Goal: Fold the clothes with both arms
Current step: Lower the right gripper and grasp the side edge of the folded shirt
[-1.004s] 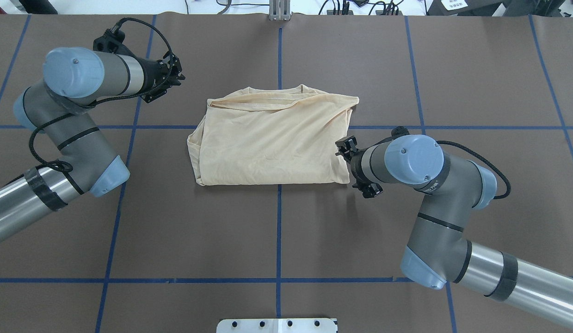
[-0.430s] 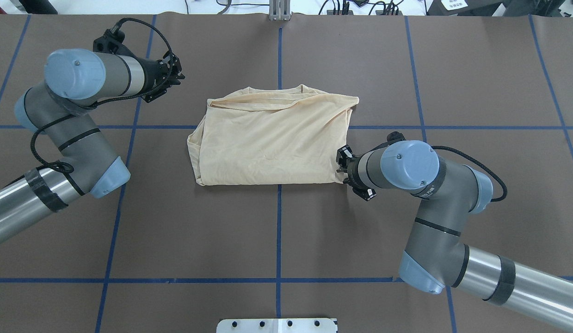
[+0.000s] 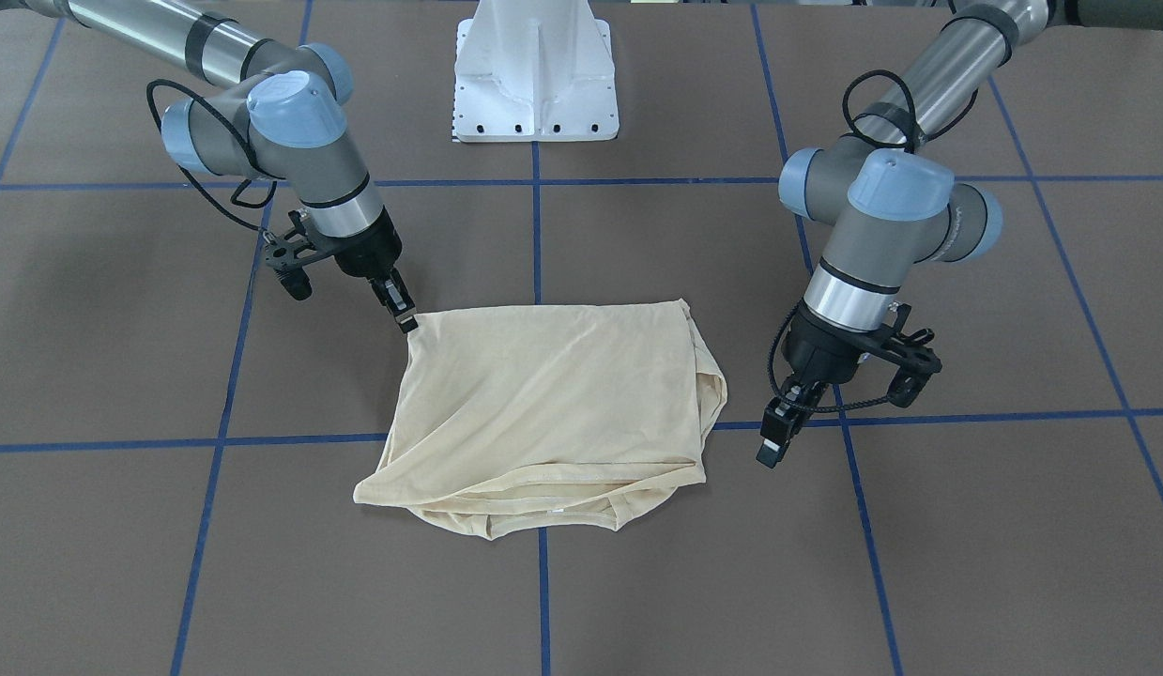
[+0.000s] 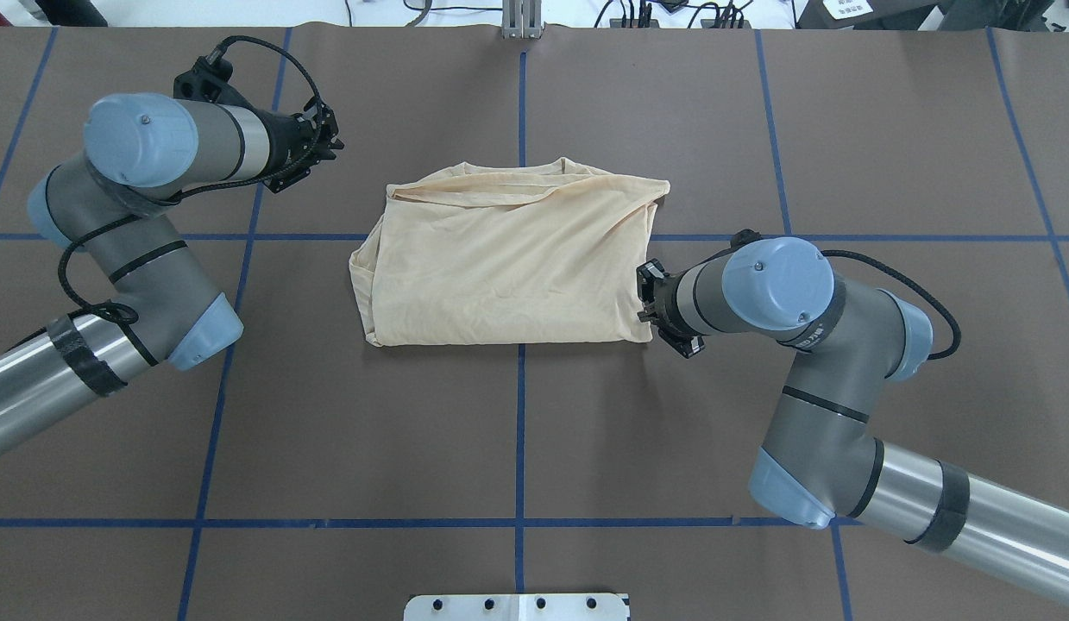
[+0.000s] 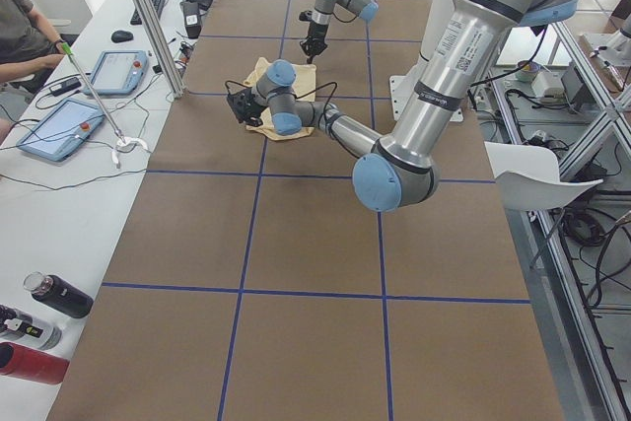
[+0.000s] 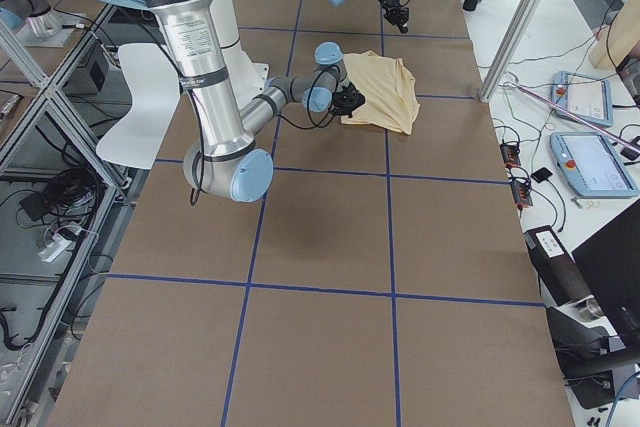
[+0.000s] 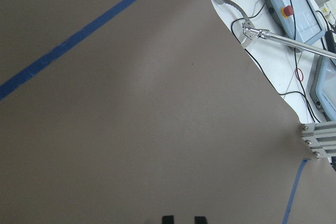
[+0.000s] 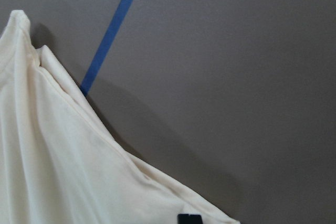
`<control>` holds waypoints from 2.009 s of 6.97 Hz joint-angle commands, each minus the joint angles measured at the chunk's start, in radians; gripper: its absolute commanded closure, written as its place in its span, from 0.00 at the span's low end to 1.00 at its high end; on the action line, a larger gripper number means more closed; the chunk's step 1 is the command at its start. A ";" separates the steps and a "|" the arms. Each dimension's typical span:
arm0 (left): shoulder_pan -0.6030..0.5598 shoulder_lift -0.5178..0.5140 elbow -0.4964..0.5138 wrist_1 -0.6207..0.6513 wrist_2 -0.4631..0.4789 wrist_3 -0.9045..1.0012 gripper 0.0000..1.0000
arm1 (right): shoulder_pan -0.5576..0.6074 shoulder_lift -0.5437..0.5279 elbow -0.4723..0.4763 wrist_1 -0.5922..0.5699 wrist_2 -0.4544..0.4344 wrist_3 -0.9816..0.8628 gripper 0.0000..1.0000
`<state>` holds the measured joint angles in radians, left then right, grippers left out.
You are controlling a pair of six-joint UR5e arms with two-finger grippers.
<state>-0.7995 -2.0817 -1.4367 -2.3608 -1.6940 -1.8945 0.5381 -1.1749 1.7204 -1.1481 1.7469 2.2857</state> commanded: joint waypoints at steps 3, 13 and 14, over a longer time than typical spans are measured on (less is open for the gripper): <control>0.000 0.000 0.002 -0.002 -0.001 0.002 0.74 | 0.003 0.003 -0.016 -0.015 0.003 0.001 0.45; 0.016 0.000 0.001 -0.002 0.019 -0.012 0.74 | 0.000 0.034 -0.059 -0.022 0.013 0.009 0.33; 0.016 0.000 -0.001 -0.002 0.019 -0.012 0.74 | 0.000 0.034 -0.058 -0.022 0.013 0.015 0.51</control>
<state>-0.7840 -2.0816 -1.4363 -2.3624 -1.6751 -1.9067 0.5392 -1.1415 1.6628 -1.1699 1.7592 2.2962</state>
